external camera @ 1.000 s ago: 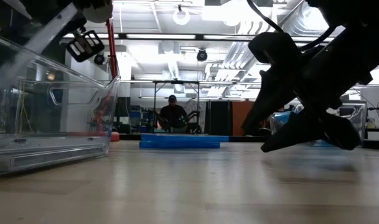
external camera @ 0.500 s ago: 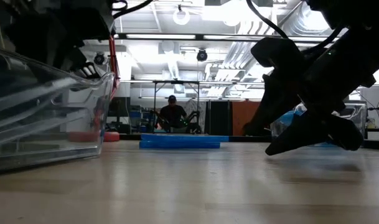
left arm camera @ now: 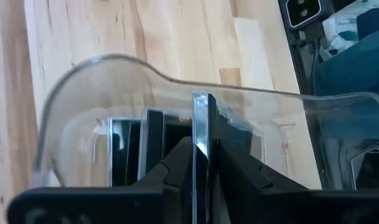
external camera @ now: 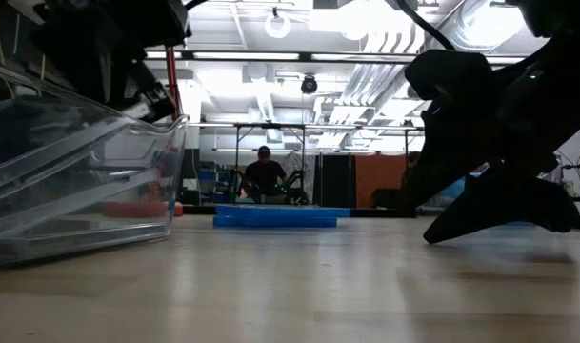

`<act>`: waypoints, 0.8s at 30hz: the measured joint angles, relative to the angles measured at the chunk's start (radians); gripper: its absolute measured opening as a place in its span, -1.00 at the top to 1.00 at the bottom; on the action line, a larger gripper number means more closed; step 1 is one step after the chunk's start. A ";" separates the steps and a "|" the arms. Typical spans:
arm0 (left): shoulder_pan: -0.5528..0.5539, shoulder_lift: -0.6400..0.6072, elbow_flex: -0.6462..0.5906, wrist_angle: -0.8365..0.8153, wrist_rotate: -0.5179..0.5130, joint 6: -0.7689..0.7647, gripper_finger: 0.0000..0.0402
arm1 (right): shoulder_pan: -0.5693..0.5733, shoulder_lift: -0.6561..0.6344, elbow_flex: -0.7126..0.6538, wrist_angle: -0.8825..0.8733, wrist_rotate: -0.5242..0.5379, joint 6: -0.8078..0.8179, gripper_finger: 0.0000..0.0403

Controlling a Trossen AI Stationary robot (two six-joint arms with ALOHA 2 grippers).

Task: Pick & place jewel cases by type
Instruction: Put the black cd case into the bottom transparent bin, then put the blue cd case into the top transparent bin

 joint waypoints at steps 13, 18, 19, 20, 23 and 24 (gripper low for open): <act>0.000 0.001 0.041 -0.055 0.015 -0.002 0.25 | 0.025 0.000 0.000 -0.002 0.016 -0.002 -0.05; 0.000 0.001 0.041 -0.056 0.031 -0.025 0.14 | 0.025 0.000 0.000 -0.003 0.014 -0.011 -0.05; 0.000 0.001 0.041 -0.056 0.037 -0.030 0.13 | 0.025 0.000 0.000 -0.003 0.014 -0.011 -0.05; 0.000 0.001 0.041 -0.056 0.046 -0.031 0.11 | 0.025 0.000 0.000 -0.003 0.014 -0.016 -0.05; 0.000 0.000 0.041 -0.059 0.051 -0.039 0.09 | 0.025 0.000 0.000 -0.002 0.014 -0.026 -0.05; 0.000 0.000 0.041 -0.062 0.051 -0.040 0.08 | 0.025 0.000 0.000 -0.003 0.014 -0.026 -0.05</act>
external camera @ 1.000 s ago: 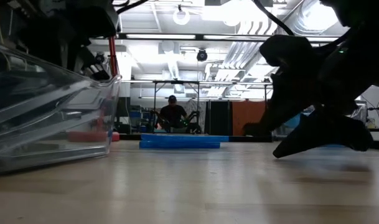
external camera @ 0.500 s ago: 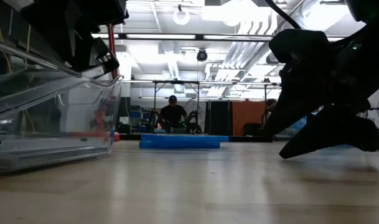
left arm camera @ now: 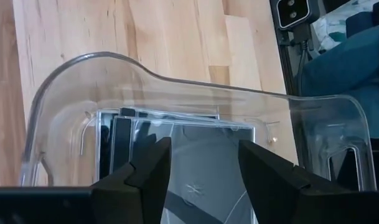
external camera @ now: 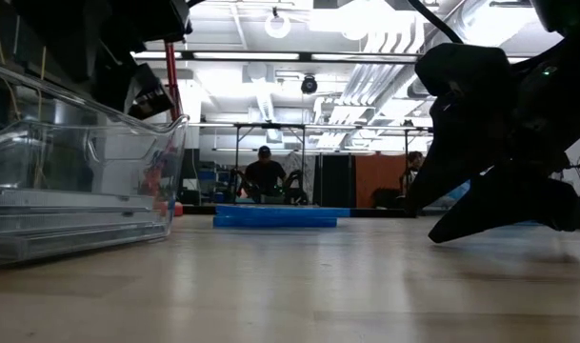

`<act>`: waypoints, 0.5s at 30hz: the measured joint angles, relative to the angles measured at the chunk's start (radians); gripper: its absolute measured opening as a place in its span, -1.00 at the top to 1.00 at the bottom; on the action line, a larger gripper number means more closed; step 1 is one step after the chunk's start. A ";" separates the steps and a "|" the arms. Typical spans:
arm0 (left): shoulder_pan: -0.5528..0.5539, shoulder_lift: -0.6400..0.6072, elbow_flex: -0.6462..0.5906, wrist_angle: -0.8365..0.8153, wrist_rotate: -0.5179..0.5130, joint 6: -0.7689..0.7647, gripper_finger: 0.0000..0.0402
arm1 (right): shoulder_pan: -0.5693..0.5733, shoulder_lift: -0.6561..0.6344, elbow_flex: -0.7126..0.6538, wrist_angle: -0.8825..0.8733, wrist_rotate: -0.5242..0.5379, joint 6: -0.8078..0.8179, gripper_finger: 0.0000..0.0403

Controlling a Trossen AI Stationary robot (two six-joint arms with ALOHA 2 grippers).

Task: Pick & place jewel cases by type
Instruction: Put the blue cd case into the top transparent bin

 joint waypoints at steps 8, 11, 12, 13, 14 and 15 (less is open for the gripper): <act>0.001 -0.053 0.040 -0.048 -0.091 -0.024 0.08 | 0.000 0.000 0.000 0.000 0.000 -0.011 -0.05; 0.001 -0.087 0.091 -0.101 -0.170 -0.019 0.08 | 0.000 0.000 0.000 -0.001 0.001 -0.012 -0.05; 0.001 -0.094 0.109 -0.116 -0.206 -0.016 0.08 | 0.000 0.000 0.000 -0.003 0.001 -0.014 -0.05; 0.001 -0.102 0.130 -0.131 -0.241 -0.015 0.08 | 0.000 0.000 0.000 -0.003 0.001 -0.017 -0.05; 0.001 -0.110 0.151 -0.154 -0.284 -0.012 0.08 | 0.000 0.000 0.000 -0.002 0.001 -0.018 -0.05; 0.001 -0.118 0.171 -0.171 -0.326 -0.004 0.08 | 0.000 0.000 0.000 -0.002 0.002 -0.018 -0.05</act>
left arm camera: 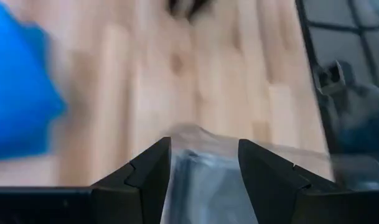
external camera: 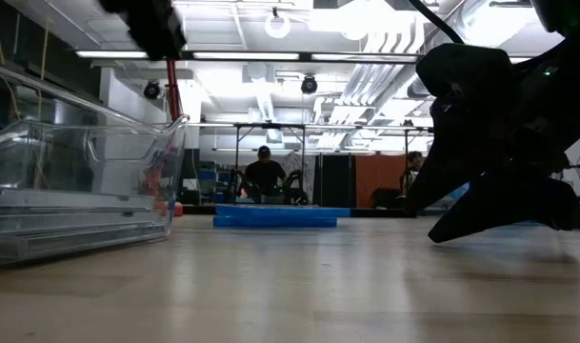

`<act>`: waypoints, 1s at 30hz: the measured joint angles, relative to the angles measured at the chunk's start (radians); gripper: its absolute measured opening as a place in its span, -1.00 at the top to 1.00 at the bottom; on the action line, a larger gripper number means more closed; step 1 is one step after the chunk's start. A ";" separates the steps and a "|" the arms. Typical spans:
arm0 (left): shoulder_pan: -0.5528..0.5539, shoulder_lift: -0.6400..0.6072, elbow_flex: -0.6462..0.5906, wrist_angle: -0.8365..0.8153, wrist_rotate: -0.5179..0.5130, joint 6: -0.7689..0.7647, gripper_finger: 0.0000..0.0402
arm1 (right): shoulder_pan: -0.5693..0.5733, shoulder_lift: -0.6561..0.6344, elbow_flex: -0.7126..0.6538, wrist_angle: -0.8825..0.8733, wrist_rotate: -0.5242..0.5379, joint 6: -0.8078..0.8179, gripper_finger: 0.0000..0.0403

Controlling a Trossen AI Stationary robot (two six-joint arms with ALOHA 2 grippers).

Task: Pick & place jewel cases by type
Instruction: Put the blue cd case into the top transparent bin

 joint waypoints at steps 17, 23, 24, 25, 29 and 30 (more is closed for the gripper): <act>0.000 -0.012 0.121 -0.055 -0.415 0.048 0.08 | 0.000 0.000 0.000 0.044 0.003 0.001 -0.05; 0.000 -0.012 0.120 -0.018 -0.437 0.041 0.08 | 0.000 0.000 0.000 0.050 -0.005 -0.008 -0.05; 0.000 -0.012 0.120 -0.011 -0.437 0.041 0.08 | 0.000 0.000 0.000 0.051 -0.011 -0.009 -0.05; 0.000 -0.012 0.120 -0.009 -0.437 0.043 0.08 | 0.000 0.000 0.000 0.051 -0.018 -0.015 -0.05; 0.000 -0.027 0.119 0.001 -0.437 0.056 0.08 | 0.003 0.000 0.000 0.077 -0.073 -0.082 -0.05; 0.000 -0.034 0.118 0.010 -0.438 0.067 0.08 | 0.006 0.000 0.000 0.082 -0.083 -0.097 -0.05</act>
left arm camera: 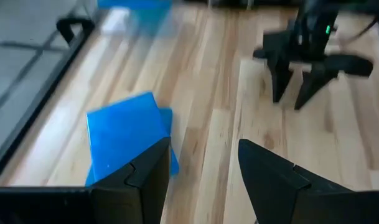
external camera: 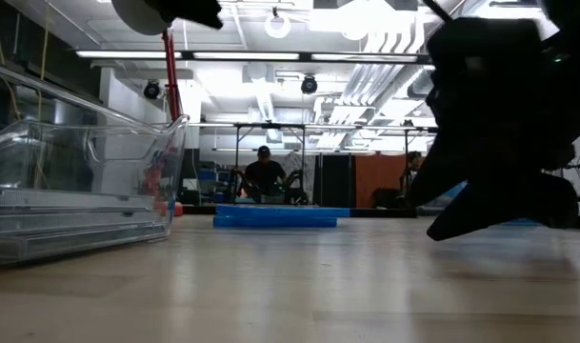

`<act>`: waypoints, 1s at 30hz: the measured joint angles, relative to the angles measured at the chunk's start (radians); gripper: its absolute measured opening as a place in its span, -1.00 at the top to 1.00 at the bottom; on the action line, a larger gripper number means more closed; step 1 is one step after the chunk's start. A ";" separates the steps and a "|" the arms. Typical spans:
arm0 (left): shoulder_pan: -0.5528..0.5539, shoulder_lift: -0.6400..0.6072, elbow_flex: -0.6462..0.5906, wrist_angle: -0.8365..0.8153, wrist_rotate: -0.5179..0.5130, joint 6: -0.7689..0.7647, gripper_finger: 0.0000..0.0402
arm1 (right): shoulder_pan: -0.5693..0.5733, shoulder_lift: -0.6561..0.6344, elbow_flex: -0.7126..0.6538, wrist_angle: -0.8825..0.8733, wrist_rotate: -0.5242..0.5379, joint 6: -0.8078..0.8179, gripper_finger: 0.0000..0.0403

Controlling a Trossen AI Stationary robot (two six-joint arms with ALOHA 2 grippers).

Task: Pick & place jewel cases by type
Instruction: Put the blue cd case into the top transparent bin

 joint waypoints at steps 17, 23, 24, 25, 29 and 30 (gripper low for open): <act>0.001 -0.292 -0.017 -0.034 -0.183 0.195 0.08 | 0.072 -0.108 0.000 0.029 0.140 -0.090 -0.05; 0.003 -0.387 -0.168 0.037 -0.178 0.187 0.08 | 0.024 -0.262 0.000 0.019 0.271 -0.232 -0.05; 0.008 -0.401 -0.200 0.055 -0.173 0.179 0.08 | 0.011 -0.290 0.000 0.017 0.284 -0.257 -0.05; 0.017 -0.413 -0.228 0.095 -0.157 0.175 0.08 | -0.001 -0.319 0.000 0.016 0.293 -0.283 -0.05; 0.086 -0.472 -0.349 0.235 -0.074 0.175 0.09 | -0.056 -0.439 0.000 0.016 0.322 -0.407 -0.05; 0.111 -0.482 -0.377 0.289 -0.047 0.176 0.09 | -0.069 -0.468 0.000 0.015 0.333 -0.442 -0.05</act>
